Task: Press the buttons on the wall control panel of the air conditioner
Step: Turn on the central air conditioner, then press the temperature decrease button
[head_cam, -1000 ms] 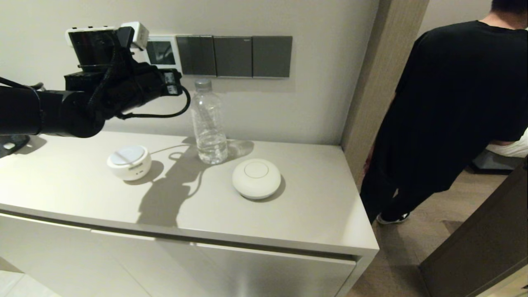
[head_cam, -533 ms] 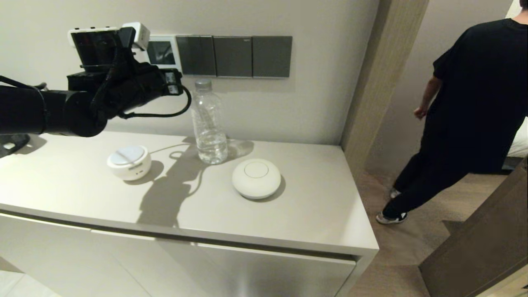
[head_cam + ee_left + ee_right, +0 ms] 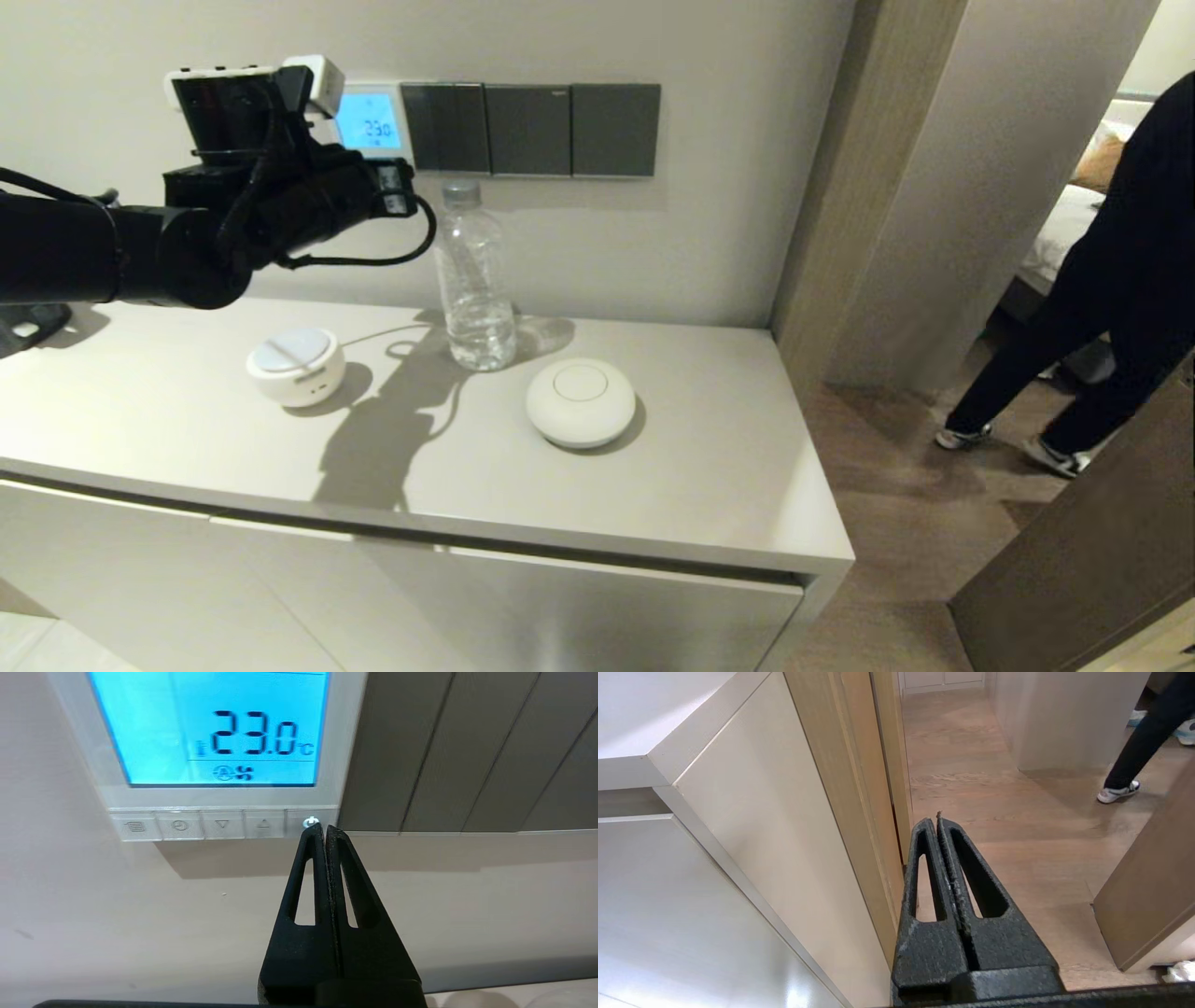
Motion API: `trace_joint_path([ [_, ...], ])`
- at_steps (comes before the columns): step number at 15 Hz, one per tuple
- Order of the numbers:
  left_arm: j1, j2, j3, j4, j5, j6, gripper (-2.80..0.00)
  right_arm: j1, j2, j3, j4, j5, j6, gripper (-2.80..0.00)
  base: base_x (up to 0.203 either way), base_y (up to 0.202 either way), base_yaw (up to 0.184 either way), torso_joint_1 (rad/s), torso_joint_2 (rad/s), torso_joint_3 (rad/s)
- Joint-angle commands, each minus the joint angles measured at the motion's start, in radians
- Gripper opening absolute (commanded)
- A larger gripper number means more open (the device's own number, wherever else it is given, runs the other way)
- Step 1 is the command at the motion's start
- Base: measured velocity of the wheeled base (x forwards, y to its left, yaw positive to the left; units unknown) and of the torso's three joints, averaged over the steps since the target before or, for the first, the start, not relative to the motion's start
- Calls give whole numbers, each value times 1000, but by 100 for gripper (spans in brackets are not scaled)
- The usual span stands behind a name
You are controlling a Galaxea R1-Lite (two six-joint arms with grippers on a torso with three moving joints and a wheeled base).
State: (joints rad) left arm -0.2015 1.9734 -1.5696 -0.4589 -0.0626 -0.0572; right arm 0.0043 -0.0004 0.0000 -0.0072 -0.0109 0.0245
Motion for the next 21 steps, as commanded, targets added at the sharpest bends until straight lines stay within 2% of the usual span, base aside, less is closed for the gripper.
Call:
trace_joint_path([
  [1,4,2,-1,-4,0,-1,-280,0,0,3,0,0,0,-280,0,0,0,0,0,0],
  [7,4,-68,34,-30,0,-1,-280,0,0,3,0,0,0,-280,0,0,0,0,0,0],
  [11,2,-158,113,-60,-1,2,-280,0,0,3,0,0,0,-280,0,0,0,0,0,0],
  [15,7,-125,114,-74,1,7,-280,0,0,3,0,0,0,-280,0,0,0,0,0,0],
  [21,71,-39,56,-79,0,11,-280,0,0,3,0,0,0,-280,0,0,0,0,0,0],
])
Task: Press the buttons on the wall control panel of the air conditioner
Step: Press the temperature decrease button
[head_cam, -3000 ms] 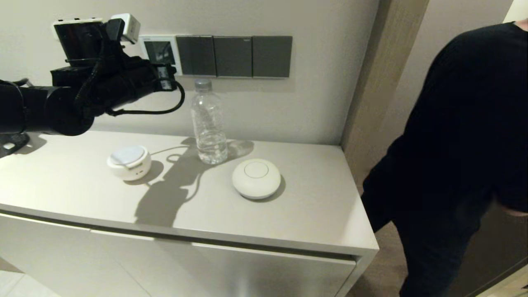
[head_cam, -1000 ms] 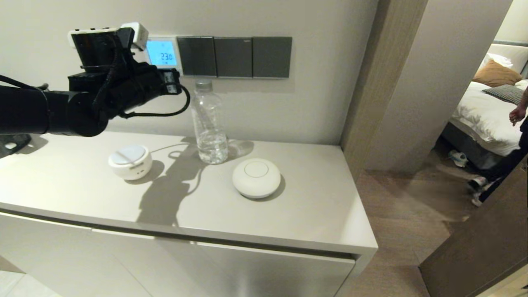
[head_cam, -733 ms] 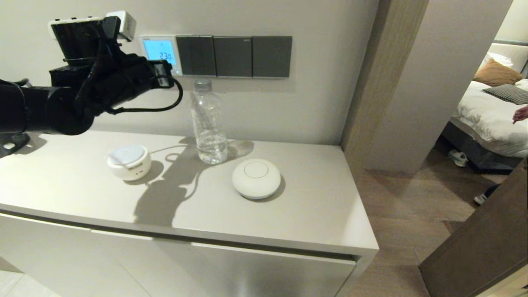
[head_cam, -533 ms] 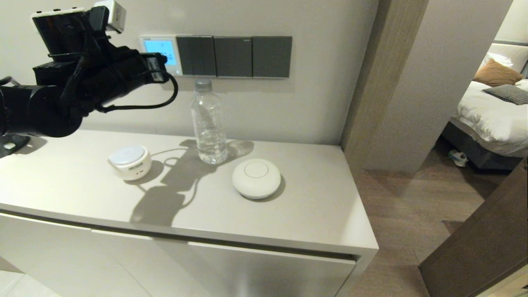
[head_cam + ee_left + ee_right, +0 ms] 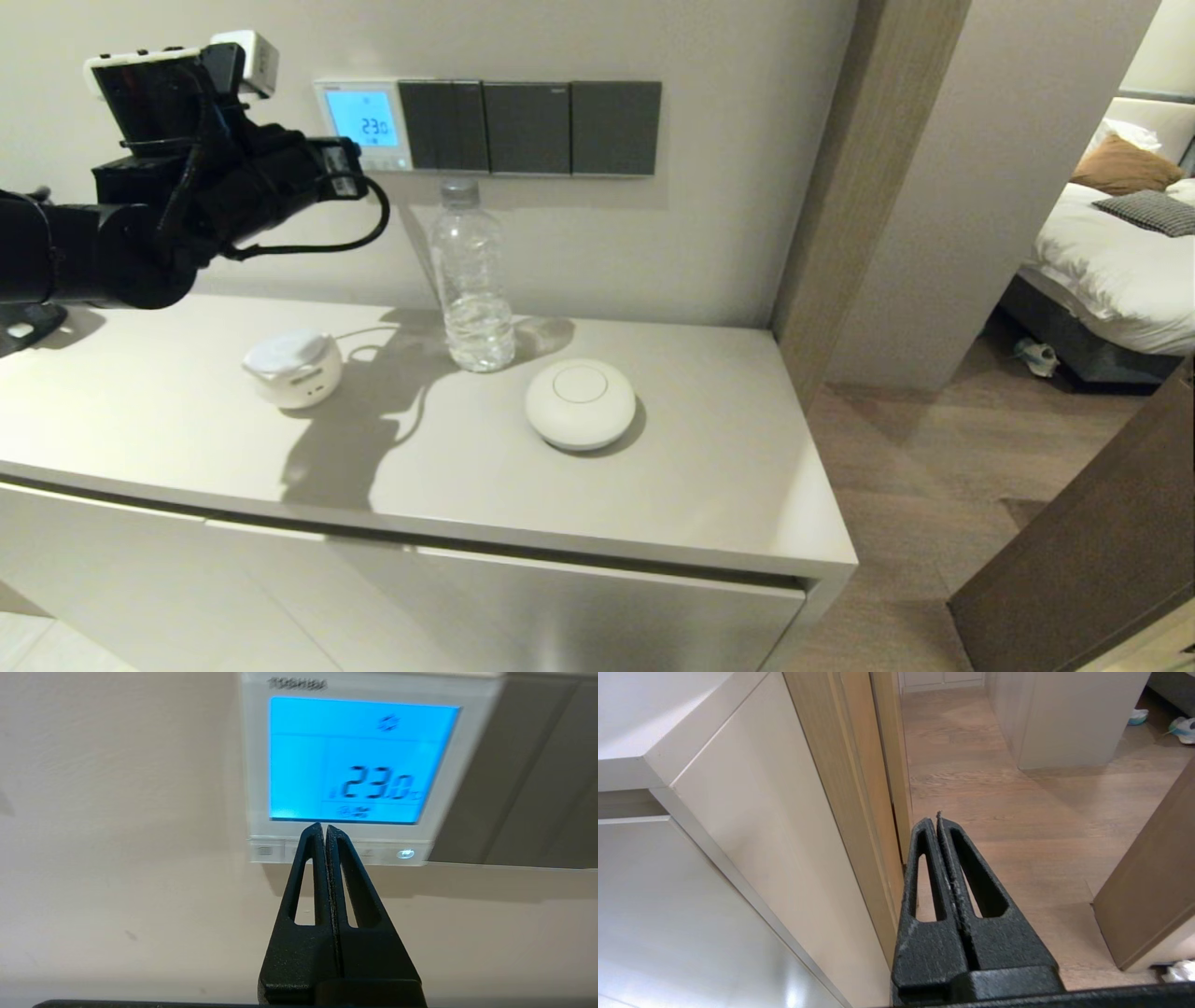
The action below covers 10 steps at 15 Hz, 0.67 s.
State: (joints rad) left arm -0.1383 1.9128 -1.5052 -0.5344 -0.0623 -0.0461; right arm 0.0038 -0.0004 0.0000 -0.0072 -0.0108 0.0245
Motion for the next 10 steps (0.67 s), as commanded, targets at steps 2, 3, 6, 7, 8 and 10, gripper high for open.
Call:
trace_joint_path([
  [2,13,16,-7,-3,-1,-1,-280,1,0,2,0,0,0,-280,0,0,0,0,0,0],
  [3,13,12,0,-3,-1,-1,-280,1,0,3,0,0,0,-280,0,0,0,0,0,0],
  [6,13,12,7,-4,0,-1,-280,1,0,3,0,0,0,-280,0,0,0,0,0,0],
  [7,13,8,11,-4,-1,-1,-280,1,0,3,0,0,0,-280,0,0,0,0,0,0],
  [8,13,3,19,-4,-1,-1,-280,1,0,3,0,0,0,-280,0,0,0,0,0,0],
  [10,12,-3,30,-4,-1,0,-280,1,0,3,0,0,0,-280,0,0,0,0,0,0],
])
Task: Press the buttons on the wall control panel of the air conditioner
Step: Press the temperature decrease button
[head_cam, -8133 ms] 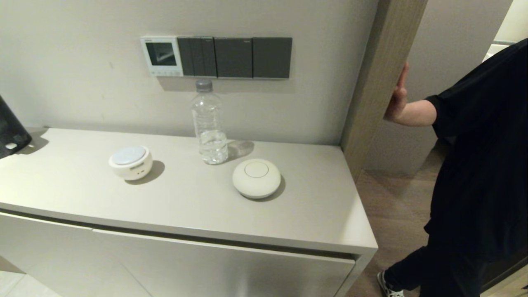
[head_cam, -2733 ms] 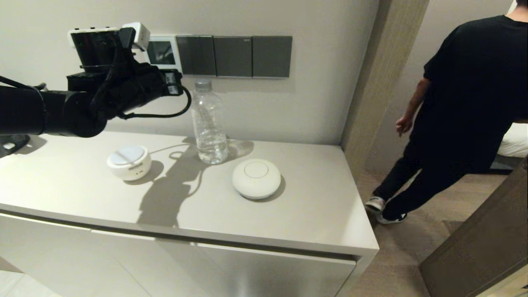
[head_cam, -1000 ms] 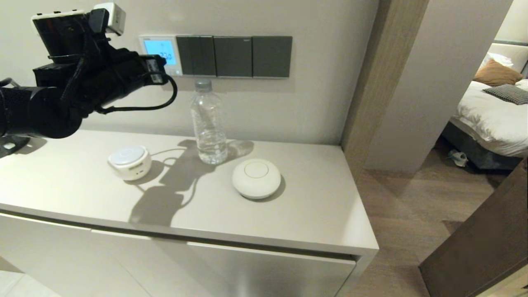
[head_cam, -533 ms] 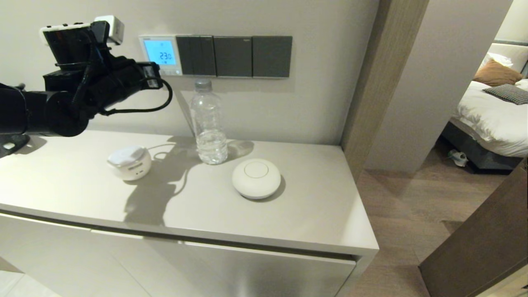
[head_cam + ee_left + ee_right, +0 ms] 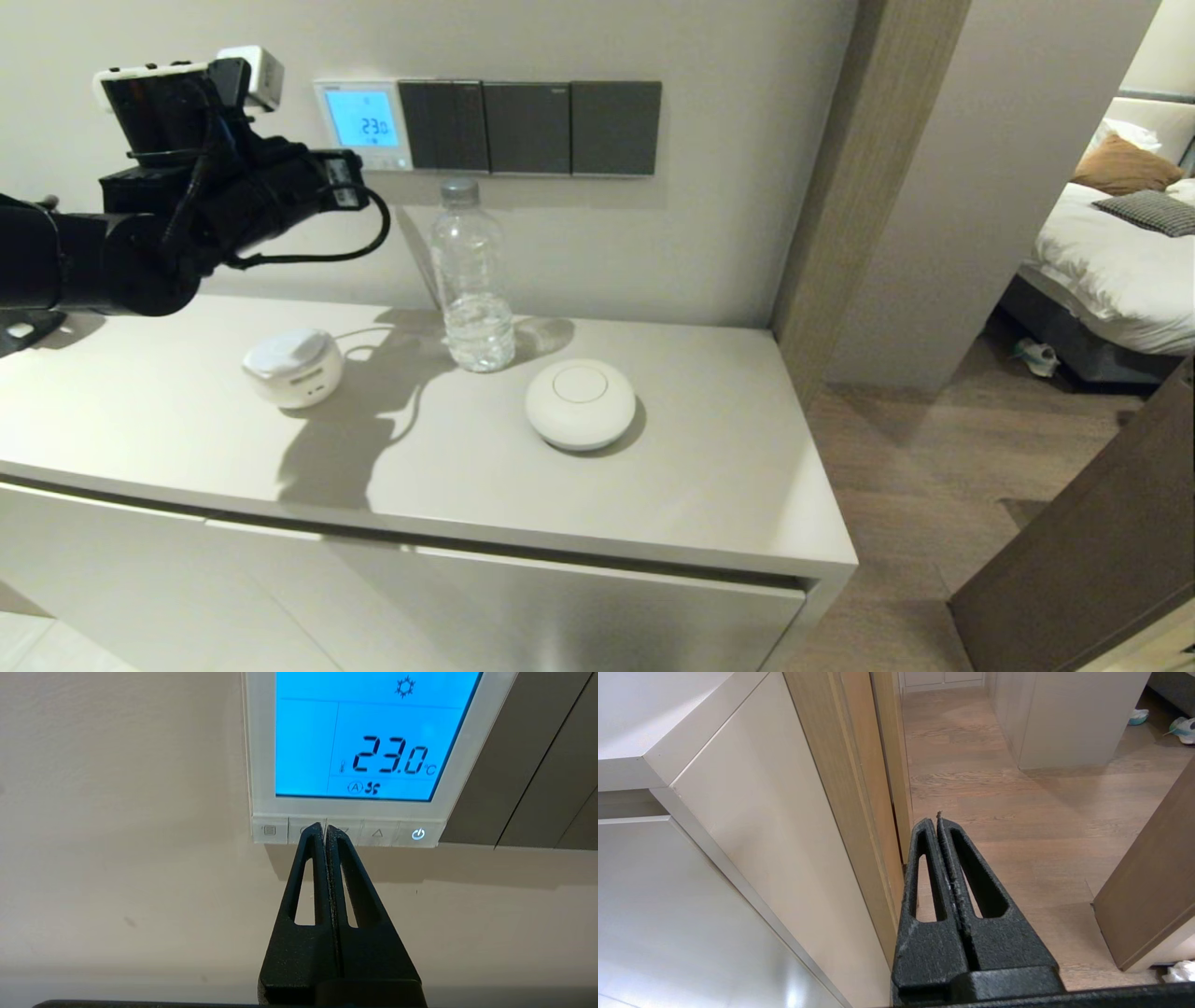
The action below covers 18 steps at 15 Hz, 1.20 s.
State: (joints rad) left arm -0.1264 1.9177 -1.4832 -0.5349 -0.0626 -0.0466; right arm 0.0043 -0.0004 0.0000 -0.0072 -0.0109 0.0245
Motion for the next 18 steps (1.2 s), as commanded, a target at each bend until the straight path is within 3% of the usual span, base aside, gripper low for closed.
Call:
trace_joint_path([
  [1,-1,-6,9,-4,0,1,-280,0,0,3,0,0,0,-280,0,0,0,0,0,0],
  [18,-21,40,-5,-8,1,1,-280,0,0,2,0,0,0,-280,0,0,0,0,0,0],
])
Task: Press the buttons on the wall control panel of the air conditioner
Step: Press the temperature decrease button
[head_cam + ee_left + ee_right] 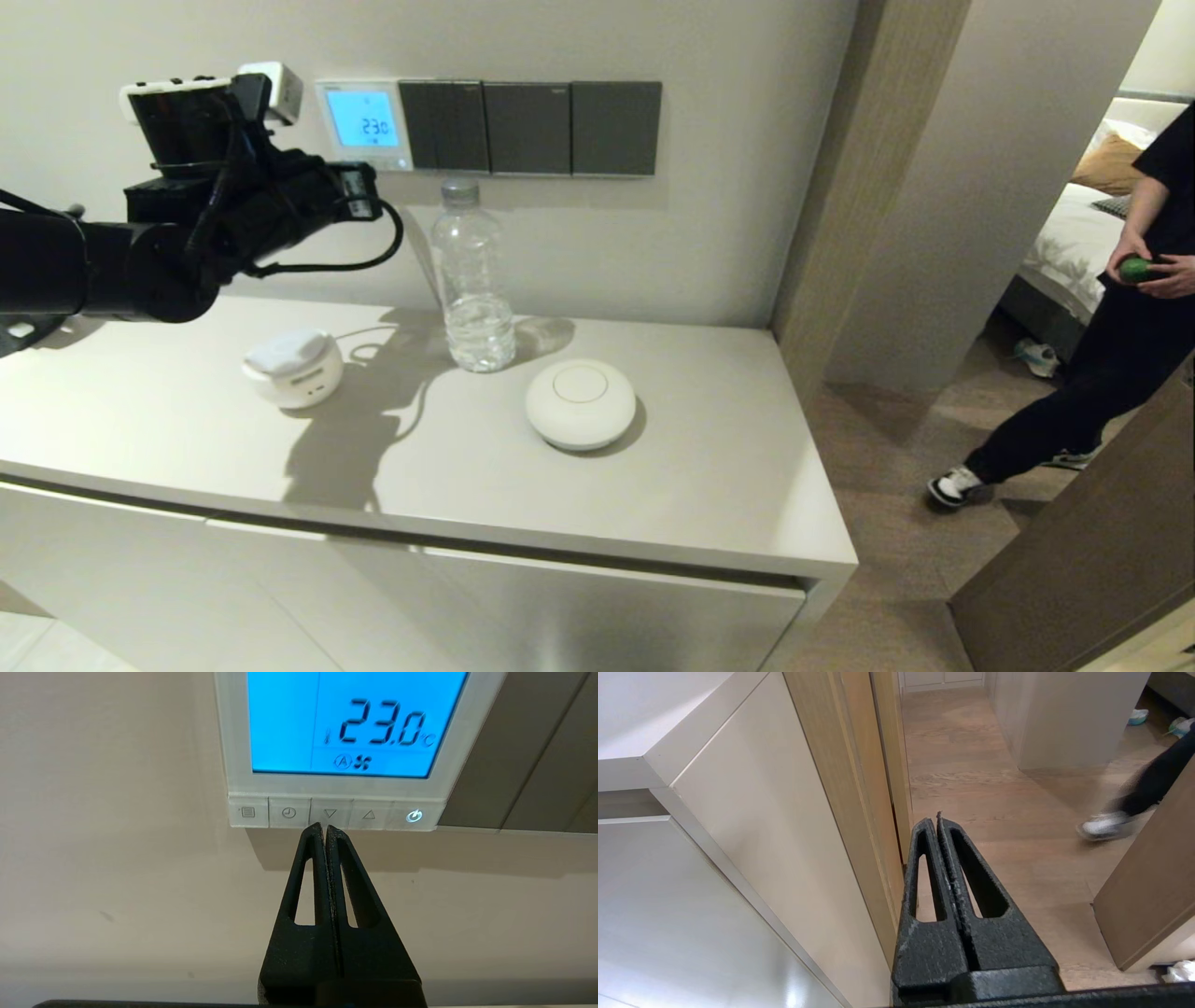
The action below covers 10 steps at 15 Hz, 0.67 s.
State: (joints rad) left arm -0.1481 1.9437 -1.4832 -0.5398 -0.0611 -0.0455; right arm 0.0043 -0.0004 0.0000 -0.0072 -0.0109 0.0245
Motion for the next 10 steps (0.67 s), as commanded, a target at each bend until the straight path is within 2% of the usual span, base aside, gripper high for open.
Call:
trace_joint_path([
  [1,1,15,-8,-3,0,0,-280,0,0,3,0,0,0,-280,0,0,0,0,0,0],
  [10,1,2,-7,-5,0,-2,-280,0,0,3,0,0,0,-280,0,0,0,0,0,0],
])
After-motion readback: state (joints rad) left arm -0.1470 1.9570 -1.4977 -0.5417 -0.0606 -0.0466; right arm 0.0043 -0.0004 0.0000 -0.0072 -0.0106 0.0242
